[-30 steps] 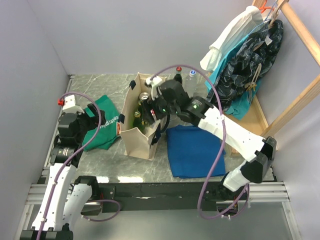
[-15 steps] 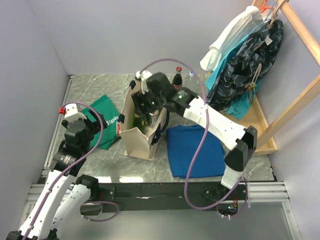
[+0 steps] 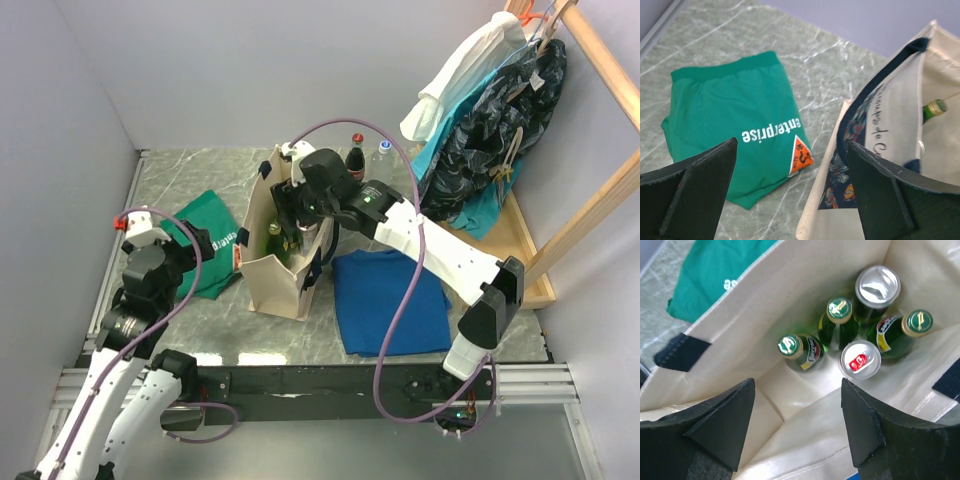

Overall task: Take the beverage out of the canvas bag
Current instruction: Take out the drink from the canvas bag.

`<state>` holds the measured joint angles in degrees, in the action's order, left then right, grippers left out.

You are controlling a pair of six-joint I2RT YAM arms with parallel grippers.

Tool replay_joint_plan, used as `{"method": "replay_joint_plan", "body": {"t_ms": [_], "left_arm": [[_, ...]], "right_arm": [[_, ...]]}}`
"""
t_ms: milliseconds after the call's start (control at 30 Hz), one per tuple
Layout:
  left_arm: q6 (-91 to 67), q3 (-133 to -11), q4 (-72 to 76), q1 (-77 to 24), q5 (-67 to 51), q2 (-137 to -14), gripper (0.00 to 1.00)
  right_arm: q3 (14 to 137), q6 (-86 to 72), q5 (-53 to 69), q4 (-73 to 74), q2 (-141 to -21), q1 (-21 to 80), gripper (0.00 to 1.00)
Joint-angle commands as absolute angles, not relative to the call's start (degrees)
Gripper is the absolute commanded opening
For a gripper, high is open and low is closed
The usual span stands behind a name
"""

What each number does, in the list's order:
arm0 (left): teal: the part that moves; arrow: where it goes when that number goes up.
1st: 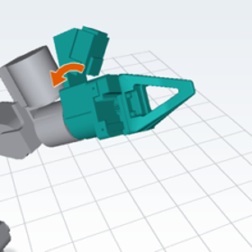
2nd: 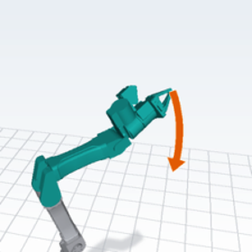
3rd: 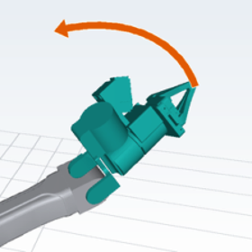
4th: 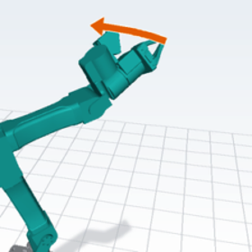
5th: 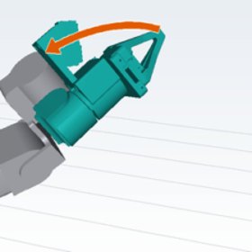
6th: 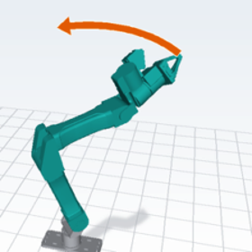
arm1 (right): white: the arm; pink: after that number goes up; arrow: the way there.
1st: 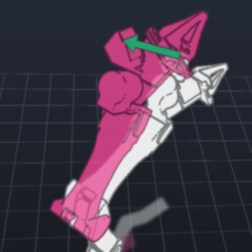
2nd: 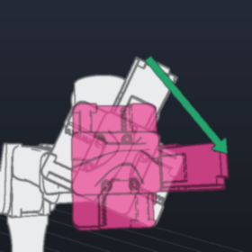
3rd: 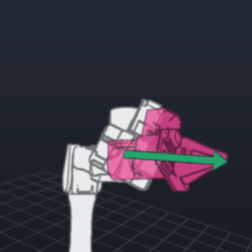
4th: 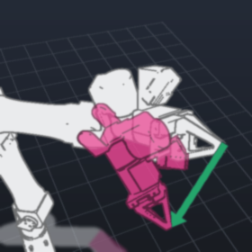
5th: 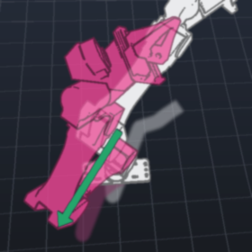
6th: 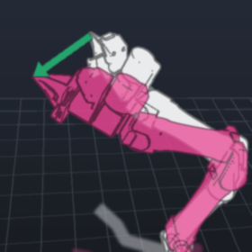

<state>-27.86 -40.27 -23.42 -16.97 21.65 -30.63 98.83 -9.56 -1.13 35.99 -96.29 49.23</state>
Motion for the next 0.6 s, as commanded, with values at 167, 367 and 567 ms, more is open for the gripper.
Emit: {"method": "replay_joint_plan", "body": {"t_ms": [167,367,567], "left_arm": [[-26.4,-42.5,-22.1,-17.1,19.4,-29.6,0.96],[-26.4,-42.5,-21.9,-17.1,19.2,-31.0,0.96],[-26.4,-42.5,-22.1,-17.1,19.8,-31.6,0.96]], "right_arm": [[98.4,-7.3,1.9,35.5,-93.3,51.4,0.76],[96.0,-4.0,3.1,37.9,-91.0,56.4,0.76],[93.3,-3.3,3.0,38.7,-89.2,59.5,0.76]]}}
